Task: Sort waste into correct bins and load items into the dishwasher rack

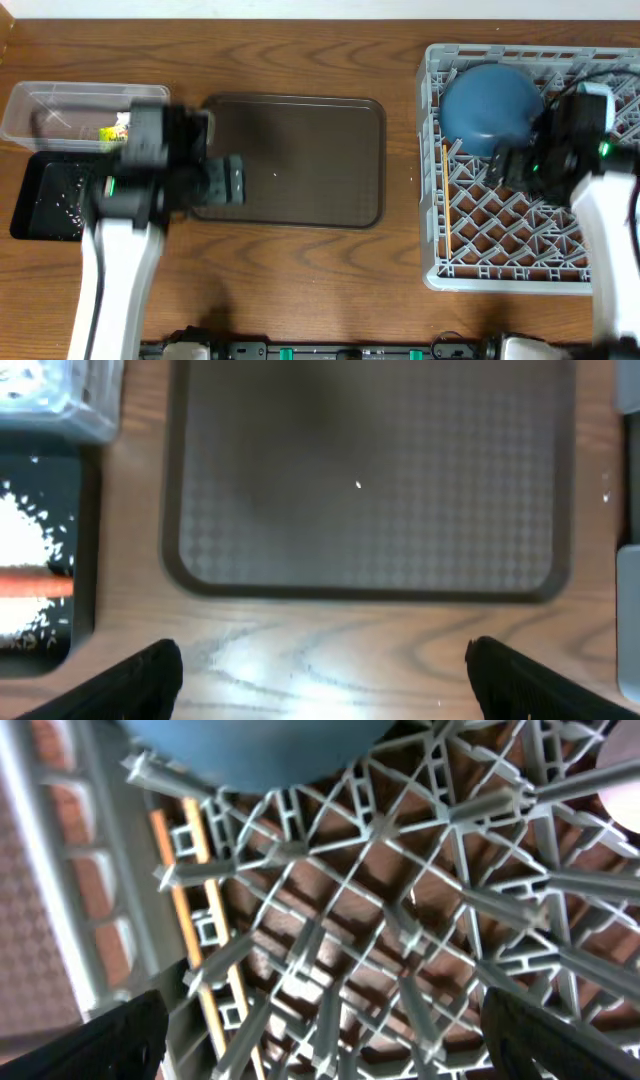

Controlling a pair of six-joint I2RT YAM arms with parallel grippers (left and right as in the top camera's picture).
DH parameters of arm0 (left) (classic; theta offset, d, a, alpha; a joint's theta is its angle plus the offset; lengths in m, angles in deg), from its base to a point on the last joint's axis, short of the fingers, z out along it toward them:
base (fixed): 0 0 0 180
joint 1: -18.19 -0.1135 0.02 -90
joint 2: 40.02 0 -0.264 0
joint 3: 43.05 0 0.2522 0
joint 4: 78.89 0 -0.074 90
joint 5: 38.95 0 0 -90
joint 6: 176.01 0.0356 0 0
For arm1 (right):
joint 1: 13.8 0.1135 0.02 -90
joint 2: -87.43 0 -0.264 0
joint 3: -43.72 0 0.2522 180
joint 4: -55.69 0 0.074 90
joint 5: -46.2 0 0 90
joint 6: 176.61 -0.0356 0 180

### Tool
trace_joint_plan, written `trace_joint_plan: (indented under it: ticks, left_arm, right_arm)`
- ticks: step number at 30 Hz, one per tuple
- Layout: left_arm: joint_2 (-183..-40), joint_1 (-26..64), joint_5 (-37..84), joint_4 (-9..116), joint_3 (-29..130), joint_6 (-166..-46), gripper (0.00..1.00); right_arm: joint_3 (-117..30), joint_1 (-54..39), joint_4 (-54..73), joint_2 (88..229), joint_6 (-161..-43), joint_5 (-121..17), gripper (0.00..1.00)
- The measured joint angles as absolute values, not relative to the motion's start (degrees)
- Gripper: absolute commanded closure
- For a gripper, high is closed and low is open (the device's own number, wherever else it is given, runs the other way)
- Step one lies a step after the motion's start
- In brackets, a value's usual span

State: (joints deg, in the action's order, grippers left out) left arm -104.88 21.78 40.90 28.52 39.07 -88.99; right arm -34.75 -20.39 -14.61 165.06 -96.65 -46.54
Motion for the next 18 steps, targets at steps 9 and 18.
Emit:
trace_joint_plan:
  ticks: [9,18]
  left_arm:
    - [-78.0,21.8,40.9,34.2,18.9,-89.2,0.07]
    - [-74.3,21.8,40.9,34.4,15.2,-89.2,0.07]
  right_arm:
    - [-21.4,-15.4,-9.2,140.6,-96.7,-42.5,0.01]
    - [-20.1,-15.4,-13.6,133.1,-96.7,-41.6,0.01]
